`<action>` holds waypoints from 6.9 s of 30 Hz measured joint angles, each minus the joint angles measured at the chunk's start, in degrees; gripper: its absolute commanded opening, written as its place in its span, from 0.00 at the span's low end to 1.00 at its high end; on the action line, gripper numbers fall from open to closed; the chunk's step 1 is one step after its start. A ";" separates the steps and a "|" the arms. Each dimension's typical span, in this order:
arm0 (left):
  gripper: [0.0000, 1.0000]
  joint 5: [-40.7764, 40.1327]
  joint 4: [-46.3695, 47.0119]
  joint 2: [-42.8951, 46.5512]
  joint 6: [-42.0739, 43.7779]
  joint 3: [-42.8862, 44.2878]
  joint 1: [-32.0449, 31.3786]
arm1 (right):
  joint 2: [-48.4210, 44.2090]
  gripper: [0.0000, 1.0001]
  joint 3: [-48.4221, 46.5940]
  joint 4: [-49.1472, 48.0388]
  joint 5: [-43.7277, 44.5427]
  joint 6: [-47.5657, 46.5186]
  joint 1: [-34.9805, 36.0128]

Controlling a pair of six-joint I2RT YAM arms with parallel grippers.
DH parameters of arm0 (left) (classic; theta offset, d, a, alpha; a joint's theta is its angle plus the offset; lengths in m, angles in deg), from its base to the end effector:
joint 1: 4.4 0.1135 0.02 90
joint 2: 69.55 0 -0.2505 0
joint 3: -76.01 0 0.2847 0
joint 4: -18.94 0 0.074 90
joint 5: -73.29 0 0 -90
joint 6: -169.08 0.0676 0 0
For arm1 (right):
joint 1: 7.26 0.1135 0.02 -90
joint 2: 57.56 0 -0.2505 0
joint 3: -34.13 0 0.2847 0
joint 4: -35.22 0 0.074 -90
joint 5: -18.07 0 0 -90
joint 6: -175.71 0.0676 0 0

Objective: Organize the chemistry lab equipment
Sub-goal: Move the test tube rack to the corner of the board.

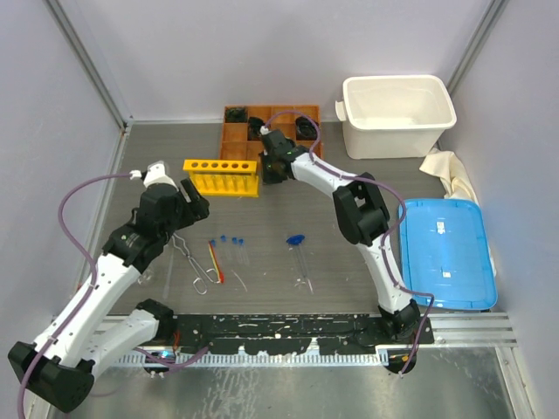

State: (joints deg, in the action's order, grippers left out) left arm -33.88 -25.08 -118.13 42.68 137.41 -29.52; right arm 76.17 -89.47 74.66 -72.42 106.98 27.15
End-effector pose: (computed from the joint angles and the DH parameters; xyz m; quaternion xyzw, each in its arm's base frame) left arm 0.2352 -0.0882 0.2927 -0.1576 0.8501 -0.1365 0.4836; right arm 0.4660 0.3199 0.1367 -0.1088 0.9321 0.1649 0.3037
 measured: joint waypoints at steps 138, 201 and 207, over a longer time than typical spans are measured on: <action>0.00 -2.75 -0.90 -66.53 8.52 34.23 20.35 | -37.68 0.42 52.65 -28.57 -0.63 -0.22 7.74; 0.00 0.20 -5.07 -81.48 8.57 55.54 28.76 | -23.98 0.42 41.72 -29.00 -3.98 -2.51 7.74; 0.00 -0.24 -6.56 -81.72 8.63 57.77 31.12 | -23.98 0.42 41.72 -29.00 -3.91 -2.86 7.72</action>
State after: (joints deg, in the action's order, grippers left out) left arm -34.12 -31.64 -199.85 51.31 195.18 1.60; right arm 52.20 -47.75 45.65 -76.34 104.12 34.87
